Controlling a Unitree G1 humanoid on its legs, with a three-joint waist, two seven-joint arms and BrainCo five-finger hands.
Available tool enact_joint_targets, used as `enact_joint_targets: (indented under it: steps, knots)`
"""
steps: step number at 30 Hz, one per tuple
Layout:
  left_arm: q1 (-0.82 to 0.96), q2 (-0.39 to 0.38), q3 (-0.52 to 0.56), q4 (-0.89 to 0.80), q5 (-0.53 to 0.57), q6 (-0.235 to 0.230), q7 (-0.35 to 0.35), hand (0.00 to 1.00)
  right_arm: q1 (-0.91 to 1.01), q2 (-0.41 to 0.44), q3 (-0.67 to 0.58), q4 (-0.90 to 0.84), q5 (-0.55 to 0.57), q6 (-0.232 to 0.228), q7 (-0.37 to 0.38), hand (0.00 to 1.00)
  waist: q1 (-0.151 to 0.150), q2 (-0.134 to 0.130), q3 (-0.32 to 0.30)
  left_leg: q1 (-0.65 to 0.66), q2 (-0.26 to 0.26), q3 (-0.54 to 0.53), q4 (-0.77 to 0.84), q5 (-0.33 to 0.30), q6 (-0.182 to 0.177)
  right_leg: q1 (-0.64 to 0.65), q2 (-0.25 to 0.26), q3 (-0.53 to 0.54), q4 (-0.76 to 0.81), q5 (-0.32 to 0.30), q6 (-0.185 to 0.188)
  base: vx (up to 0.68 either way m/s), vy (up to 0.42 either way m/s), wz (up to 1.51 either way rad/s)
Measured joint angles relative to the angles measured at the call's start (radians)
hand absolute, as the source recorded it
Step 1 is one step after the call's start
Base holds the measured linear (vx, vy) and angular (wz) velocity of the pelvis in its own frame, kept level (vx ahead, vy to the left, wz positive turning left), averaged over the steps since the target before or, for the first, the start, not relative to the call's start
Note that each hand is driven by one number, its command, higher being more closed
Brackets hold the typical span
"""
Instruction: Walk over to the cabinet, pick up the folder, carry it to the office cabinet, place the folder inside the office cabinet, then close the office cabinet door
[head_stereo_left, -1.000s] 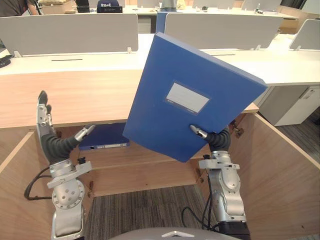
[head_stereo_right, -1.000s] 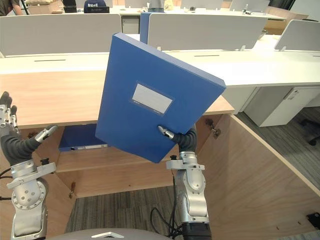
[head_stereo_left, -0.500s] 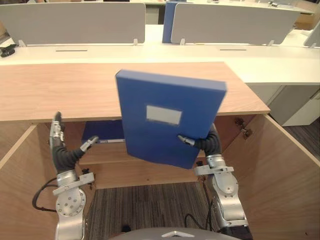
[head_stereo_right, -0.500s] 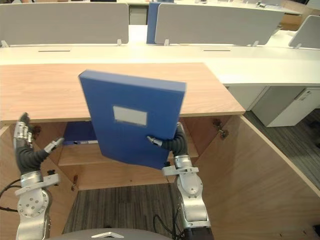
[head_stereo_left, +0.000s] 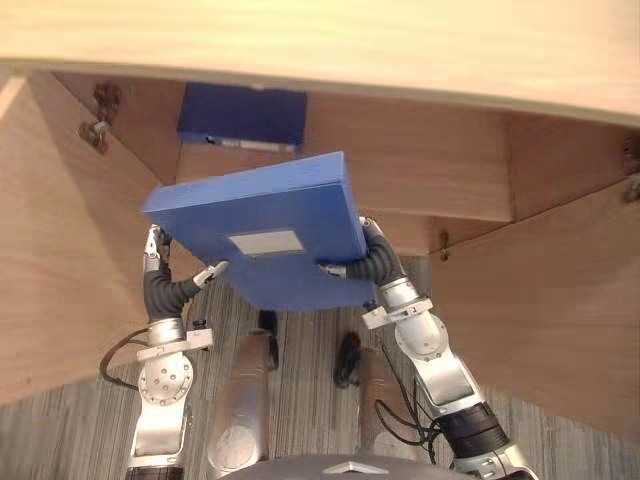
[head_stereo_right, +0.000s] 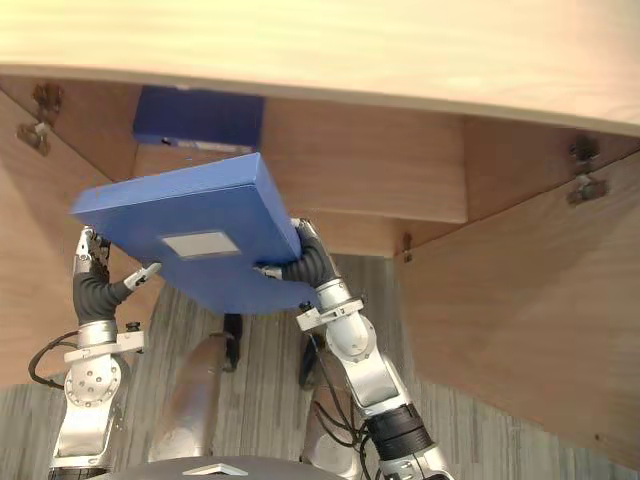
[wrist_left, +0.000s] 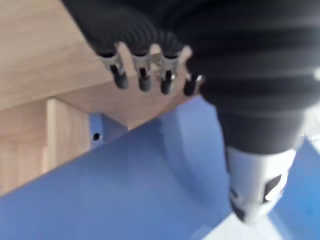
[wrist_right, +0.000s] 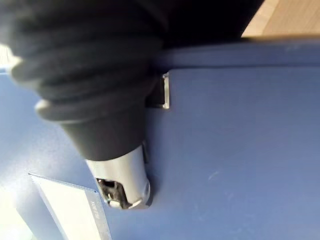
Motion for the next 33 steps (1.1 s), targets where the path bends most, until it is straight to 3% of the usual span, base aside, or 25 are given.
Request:
enact_joint_targets:
  steps: [6,10,22,28,33]
  knots:
    - [-0.012,-0.004,-0.010,-0.006,-0.003,0.009,0.001,0.00,-0.028,0.014,-0.004,-0.036,-0.001,0.001,-0.027,1.00,0.003,0.004,0.008,-0.136,0.014,0.000,0.133,-0.048,-0.004,-0.131,-0.015,0.011,0.133,-0.053,-0.013,-0.04,0.000,-0.01]
    - [-0.044,-0.020,-0.007,-0.006,-0.061,0.019,0.000,0.00,-0.060,0.054,-0.044,-0.035,0.057,0.010,-0.033,1.00,0.009,0.006,0.019,-0.209,0.019,-0.001,0.172,-0.059,-0.005,-0.208,-0.017,0.018,0.182,-0.072,-0.019,-0.02,-0.026,-0.02]
    - [-0.183,-0.082,0.072,0.004,-0.236,0.018,-0.004,0.00,-0.230,0.089,-0.246,0.031,0.431,0.021,-0.037,1.00,0.030,0.013,0.043,-0.380,0.013,-0.034,0.237,-0.073,-0.020,-0.372,-0.037,-0.006,0.284,-0.129,-0.031,0.02,-0.064,0.08]
    - [-0.243,-0.081,0.112,0.004,-0.275,0.008,0.001,0.00,-0.310,0.087,-0.358,0.099,0.638,0.016,-0.044,1.00,0.022,0.013,0.044,-0.425,0.004,-0.054,0.235,-0.067,-0.025,-0.413,-0.039,-0.018,0.306,-0.148,-0.035,0.03,-0.086,0.11]
    - [-0.279,-0.081,0.131,0.005,-0.305,-0.002,0.020,0.00,-0.377,0.082,-0.434,0.137,0.806,-0.025,-0.052,1.00,0.016,0.013,0.044,-0.465,0.007,-0.060,0.233,-0.057,-0.041,-0.457,-0.033,-0.019,0.321,-0.152,-0.036,-0.02,-0.077,0.04]
